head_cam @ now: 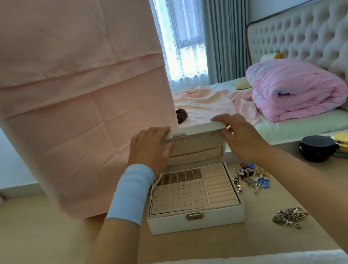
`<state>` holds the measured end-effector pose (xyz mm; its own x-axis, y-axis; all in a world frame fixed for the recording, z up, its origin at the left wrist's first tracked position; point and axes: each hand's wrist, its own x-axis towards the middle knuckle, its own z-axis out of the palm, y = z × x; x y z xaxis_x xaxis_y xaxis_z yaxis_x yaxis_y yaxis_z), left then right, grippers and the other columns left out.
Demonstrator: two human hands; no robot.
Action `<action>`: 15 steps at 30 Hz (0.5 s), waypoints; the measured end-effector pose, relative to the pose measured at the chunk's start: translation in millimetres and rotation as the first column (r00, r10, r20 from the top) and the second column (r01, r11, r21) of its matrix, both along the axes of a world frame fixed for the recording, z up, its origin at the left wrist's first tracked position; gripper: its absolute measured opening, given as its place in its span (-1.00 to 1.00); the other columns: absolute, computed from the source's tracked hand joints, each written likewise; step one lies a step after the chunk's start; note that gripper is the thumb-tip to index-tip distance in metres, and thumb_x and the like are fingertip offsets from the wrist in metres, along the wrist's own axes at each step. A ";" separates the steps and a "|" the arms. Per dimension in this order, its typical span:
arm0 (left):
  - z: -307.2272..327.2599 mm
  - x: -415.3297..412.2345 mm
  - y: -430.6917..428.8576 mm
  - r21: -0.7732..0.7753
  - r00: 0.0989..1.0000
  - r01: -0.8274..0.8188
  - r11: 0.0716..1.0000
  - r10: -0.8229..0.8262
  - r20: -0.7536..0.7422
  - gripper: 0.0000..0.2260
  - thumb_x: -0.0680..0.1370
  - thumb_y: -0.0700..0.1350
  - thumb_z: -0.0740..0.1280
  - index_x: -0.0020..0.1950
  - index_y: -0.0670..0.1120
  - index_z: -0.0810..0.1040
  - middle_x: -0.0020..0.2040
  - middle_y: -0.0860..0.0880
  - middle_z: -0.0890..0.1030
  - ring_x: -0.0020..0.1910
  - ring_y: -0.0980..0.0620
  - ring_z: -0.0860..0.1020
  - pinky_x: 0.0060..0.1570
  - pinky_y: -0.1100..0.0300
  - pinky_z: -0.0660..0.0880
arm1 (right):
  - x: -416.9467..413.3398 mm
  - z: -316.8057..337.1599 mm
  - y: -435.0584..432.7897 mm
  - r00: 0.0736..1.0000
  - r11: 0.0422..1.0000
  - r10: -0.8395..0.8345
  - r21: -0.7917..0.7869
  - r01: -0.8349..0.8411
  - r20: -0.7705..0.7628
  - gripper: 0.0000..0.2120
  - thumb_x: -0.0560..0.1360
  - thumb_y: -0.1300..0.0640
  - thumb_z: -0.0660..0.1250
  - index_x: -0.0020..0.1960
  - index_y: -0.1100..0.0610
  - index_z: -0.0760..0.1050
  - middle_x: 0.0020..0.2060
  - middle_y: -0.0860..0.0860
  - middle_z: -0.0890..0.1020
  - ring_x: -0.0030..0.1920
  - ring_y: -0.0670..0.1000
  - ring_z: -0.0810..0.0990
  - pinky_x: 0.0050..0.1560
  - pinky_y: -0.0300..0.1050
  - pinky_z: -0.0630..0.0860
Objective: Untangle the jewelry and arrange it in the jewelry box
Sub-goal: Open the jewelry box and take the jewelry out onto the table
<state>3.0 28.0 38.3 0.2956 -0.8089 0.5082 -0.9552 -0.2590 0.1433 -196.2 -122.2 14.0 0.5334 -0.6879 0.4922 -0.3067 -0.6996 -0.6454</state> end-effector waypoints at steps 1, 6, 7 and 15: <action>-1.6 -3.5 9.4 0.005 1.000 0.010 1.000 -0.010 -0.010 -0.60 0.62 0.09 0.20 0.45 0.07 0.36 0.36 0.06 0.46 0.33 0.00 0.36 0.39 0.03 0.19 | -7.3 -5.5 7.6 1.000 1.000 0.021 -0.022 -0.021 0.002 -0.71 0.67 0.11 0.23 0.37 -0.01 0.49 0.11 0.04 0.47 0.04 0.01 0.52 0.05 -0.15 0.38; -30.5 -22.1 48.8 0.067 0.993 0.065 0.996 -0.058 -0.102 -0.67 0.62 0.05 0.24 0.39 0.08 0.46 0.32 0.07 0.50 0.25 0.02 0.42 0.28 0.08 0.34 | -41.6 -48.4 47.6 0.994 0.984 0.085 -0.149 -0.094 -0.066 -0.57 0.52 0.38 0.35 0.32 0.07 0.54 0.15 -0.08 0.53 0.14 -0.06 0.50 0.12 -0.31 0.35; -39.9 -25.0 53.6 0.089 0.990 0.074 0.993 -0.063 -0.125 -0.67 0.62 0.05 0.24 0.38 0.09 0.47 0.34 0.08 0.48 0.27 0.02 0.42 0.28 0.08 0.35 | -47.7 -57.9 53.6 0.989 0.980 0.100 -0.162 -0.117 -0.108 -0.53 0.49 0.41 0.36 0.33 0.07 0.53 0.19 -0.07 0.53 0.18 -0.06 0.50 0.17 -0.29 0.38; -90.8 -42.9 70.1 0.178 0.985 0.083 0.981 -0.053 -0.167 -0.61 0.62 0.06 0.24 0.45 0.09 0.39 0.44 0.08 0.40 0.40 0.05 0.32 0.39 0.21 0.21 | -70.3 -89.8 77.4 0.924 0.978 0.104 -0.132 -0.162 -0.367 -0.52 0.61 0.16 0.34 0.51 -0.03 0.39 0.50 -0.03 0.35 0.49 0.02 0.35 0.42 -0.19 0.31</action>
<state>-39.9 98.1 -52.5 0.3023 -0.9049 0.2995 -0.9398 -0.2304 0.2524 -266.5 -44.8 -75.8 0.7745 -0.5283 0.3480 -0.3932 -0.8329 -0.3894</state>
